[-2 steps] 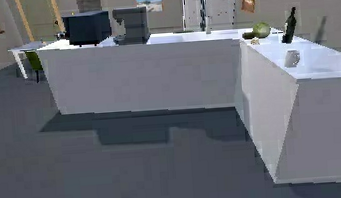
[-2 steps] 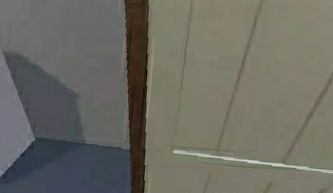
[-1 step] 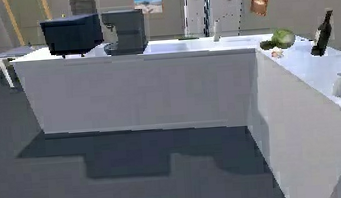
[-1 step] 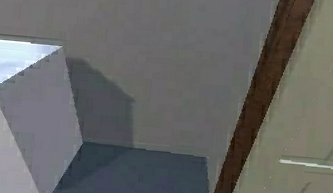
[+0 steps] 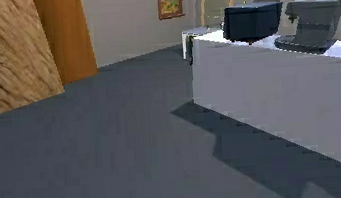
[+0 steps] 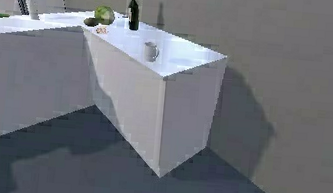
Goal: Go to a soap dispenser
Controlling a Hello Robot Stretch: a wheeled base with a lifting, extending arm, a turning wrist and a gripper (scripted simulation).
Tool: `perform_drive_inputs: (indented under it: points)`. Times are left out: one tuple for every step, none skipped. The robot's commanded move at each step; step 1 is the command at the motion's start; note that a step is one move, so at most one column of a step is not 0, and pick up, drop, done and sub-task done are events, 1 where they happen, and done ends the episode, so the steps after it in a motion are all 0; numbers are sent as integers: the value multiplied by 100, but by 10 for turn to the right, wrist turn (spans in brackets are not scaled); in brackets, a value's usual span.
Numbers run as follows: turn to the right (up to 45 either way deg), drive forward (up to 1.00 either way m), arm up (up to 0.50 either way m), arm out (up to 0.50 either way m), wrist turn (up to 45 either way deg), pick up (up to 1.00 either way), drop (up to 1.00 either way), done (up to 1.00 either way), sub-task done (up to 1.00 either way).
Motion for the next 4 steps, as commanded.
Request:
perform_drive_inputs:
  points:
    - [-180,0,0,0,0,0,0,0,0]
    - [0,5,0,0,0,0,0,0,0]
    - [450,0,0,0,0,0,0,0,0]
    - [450,0,0,0,0,0,0,0,0]
